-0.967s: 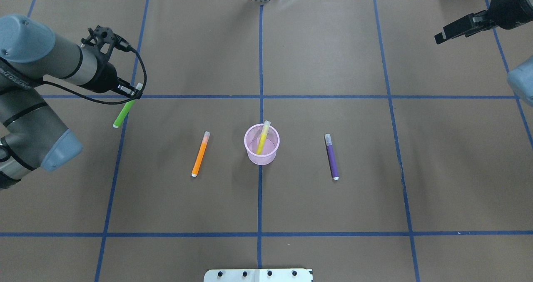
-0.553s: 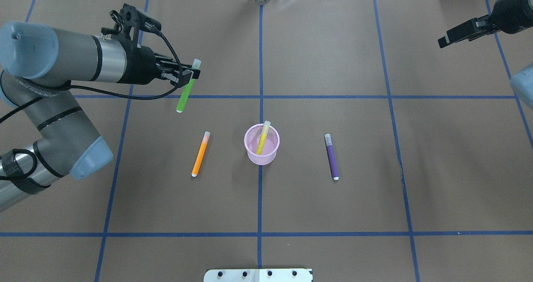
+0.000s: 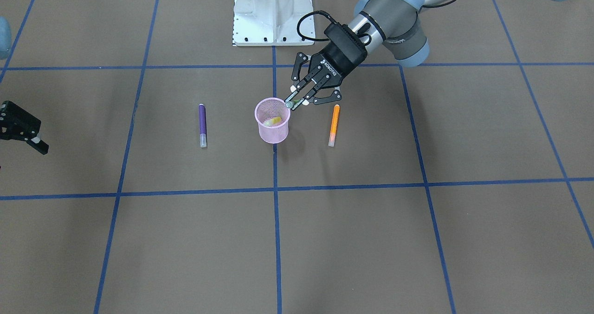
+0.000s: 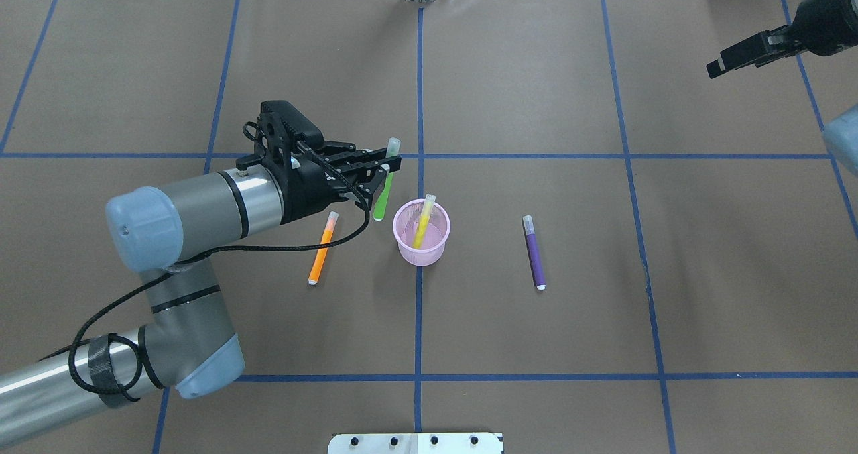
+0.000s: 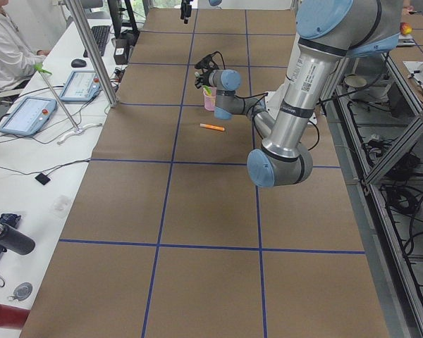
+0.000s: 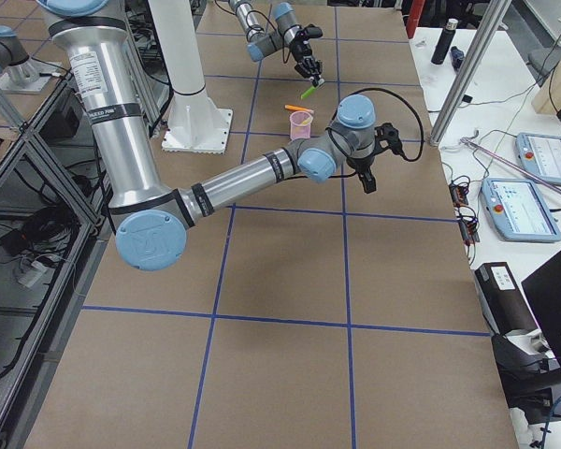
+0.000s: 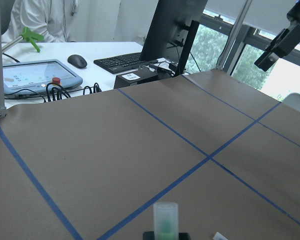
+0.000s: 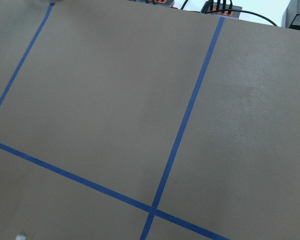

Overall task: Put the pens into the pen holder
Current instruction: 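Carry the green marker with the left gripper over the pink cup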

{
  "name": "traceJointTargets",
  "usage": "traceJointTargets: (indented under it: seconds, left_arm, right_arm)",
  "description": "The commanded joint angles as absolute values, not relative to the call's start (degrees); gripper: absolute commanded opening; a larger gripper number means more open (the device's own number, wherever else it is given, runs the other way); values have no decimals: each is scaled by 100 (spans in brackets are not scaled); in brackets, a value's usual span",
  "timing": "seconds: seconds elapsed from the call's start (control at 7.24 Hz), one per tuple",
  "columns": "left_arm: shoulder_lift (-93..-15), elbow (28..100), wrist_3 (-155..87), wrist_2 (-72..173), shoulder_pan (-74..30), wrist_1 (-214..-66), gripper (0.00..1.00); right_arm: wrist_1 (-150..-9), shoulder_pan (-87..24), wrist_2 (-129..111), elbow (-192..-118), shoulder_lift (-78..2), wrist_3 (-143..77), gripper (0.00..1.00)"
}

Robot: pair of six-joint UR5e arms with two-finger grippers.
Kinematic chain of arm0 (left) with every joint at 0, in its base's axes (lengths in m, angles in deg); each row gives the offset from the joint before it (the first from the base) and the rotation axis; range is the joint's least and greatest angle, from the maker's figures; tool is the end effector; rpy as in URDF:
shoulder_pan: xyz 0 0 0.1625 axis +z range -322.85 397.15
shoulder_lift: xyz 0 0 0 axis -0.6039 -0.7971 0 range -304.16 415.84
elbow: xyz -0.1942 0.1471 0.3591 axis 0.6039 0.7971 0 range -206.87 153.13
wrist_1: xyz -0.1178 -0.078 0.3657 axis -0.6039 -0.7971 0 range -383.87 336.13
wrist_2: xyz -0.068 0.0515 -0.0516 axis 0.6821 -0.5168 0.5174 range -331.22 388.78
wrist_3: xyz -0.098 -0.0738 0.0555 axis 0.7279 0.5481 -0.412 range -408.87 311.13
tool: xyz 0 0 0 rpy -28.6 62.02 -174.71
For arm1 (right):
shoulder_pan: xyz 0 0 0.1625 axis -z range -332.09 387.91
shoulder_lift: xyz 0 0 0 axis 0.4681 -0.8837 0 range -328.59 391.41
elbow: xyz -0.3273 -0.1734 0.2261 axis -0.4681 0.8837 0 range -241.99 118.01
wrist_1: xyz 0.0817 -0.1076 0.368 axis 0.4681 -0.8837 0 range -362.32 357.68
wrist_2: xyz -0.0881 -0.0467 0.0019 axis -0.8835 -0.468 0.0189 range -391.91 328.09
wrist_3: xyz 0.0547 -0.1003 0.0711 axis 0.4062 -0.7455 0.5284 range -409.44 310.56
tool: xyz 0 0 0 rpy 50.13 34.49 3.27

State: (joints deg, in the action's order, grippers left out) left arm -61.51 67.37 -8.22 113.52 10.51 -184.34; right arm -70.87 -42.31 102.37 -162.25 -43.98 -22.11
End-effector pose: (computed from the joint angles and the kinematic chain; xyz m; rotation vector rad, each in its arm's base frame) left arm 0.4922 -0.4099 0.2293 1.1503 1.3650 0.2038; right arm -0.1600 -0.5615 0.4218 0.4104 -0.9723 -0.1927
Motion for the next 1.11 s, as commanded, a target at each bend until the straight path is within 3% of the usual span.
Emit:
traceJointTargets:
  seconds: [0.0, 0.41, 0.55, 0.69, 0.97]
  left_arm:
    - [-6359, 6236, -835, 10729, 1499, -18865, 0]
    - [-6799, 5822, -827, 10630, 1571, -18919, 2]
    - [-6800, 5821, -827, 10630, 1571, -18919, 73]
    - [-6817, 5856, -740, 10639, 1571, -18919, 100]
    - [-6800, 5926, -608, 10612, 1536, -18910, 100]
  right_arm:
    - [-7087, -4231, 10230, -16228, -4392, -2211, 100]
    - [-7087, -4223, 10230, -16201, -4357, -2211, 100]
    - [-7096, -4223, 10213, -16193, -4348, -2211, 100]
    - [-7096, -4223, 10213, -16192, -4339, -2202, 100]
    - [-7096, -4223, 10213, -16201, -4321, -2150, 100]
